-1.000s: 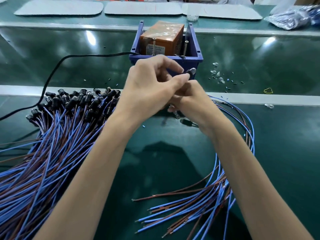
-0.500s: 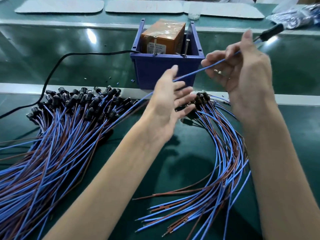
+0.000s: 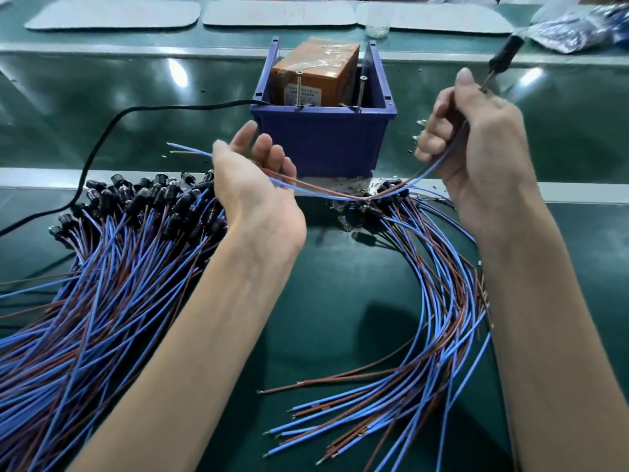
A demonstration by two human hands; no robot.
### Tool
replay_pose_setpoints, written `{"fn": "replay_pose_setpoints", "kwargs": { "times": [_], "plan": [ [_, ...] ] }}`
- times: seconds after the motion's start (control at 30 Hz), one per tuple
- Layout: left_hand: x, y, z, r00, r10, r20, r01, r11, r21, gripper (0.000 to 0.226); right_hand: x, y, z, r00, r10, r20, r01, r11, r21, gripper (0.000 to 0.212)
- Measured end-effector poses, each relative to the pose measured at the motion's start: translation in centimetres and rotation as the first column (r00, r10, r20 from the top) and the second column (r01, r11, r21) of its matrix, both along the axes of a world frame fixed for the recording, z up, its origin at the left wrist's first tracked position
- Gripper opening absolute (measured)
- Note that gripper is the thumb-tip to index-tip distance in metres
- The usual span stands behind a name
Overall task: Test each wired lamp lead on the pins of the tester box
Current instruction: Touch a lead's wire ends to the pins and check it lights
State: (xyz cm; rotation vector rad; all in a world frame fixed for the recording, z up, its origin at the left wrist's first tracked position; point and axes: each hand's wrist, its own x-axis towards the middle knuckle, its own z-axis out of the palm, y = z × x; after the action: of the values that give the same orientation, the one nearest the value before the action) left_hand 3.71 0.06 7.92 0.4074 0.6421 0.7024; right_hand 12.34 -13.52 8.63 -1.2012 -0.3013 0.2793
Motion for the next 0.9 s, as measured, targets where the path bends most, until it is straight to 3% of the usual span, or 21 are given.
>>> {"fn": "replay_pose_setpoints", "kwargs": {
  "times": [0.07, 0.13, 0.23, 0.3, 0.37, 0.67, 0.9],
  "plan": [
    [0.1, 0.0, -0.1, 0.995, -0.101, 0.010, 0.100, 0.990, 0.100, 0.045, -0.1, -0.1, -0.1, 0.999, 0.039, 0.019, -0.039, 0.999, -0.002, 0.038],
    [0.2, -0.3, -0.2, 0.959, -0.275, -0.069, 0.283, 0.921, 0.268, 0.043, -0.1, -0.2, -0.4, 0.994, 0.079, 0.076, -0.073, 0.994, -0.085, 0.035],
    [0.3, -0.8, -0.4, 0.804, -0.481, -0.350, 0.594, 0.633, 0.497, 0.042, -0.2, -0.2, -0.7, 0.979, 0.124, 0.160, -0.082, 0.966, -0.246, 0.027],
    [0.2, -1.2, -0.4, 0.676, -0.546, -0.494, 0.733, 0.433, 0.525, 0.042, -0.3, -0.1, -0.7, 0.973, 0.158, 0.169, -0.101, 0.948, -0.303, 0.021],
    [0.2, -1.5, -0.4, 0.589, -0.577, -0.566, 0.799, 0.314, 0.512, 0.042, -0.4, 0.0, -0.8, 0.969, 0.185, 0.166, -0.116, 0.927, -0.357, 0.017],
    [-0.2, -1.3, -0.9, 0.411, -0.573, -0.709, 0.892, 0.090, 0.444, 0.039, -0.8, 0.6, -1.5, 0.953, 0.233, 0.195, -0.130, 0.892, -0.433, 0.008],
    [-0.5, 0.3, -1.1, 0.403, -0.516, -0.756, 0.896, 0.056, 0.440, 0.038, -1.0, 1.3, -1.7, 0.965, 0.215, 0.152, -0.115, 0.864, -0.491, 0.009]
  ]
}}
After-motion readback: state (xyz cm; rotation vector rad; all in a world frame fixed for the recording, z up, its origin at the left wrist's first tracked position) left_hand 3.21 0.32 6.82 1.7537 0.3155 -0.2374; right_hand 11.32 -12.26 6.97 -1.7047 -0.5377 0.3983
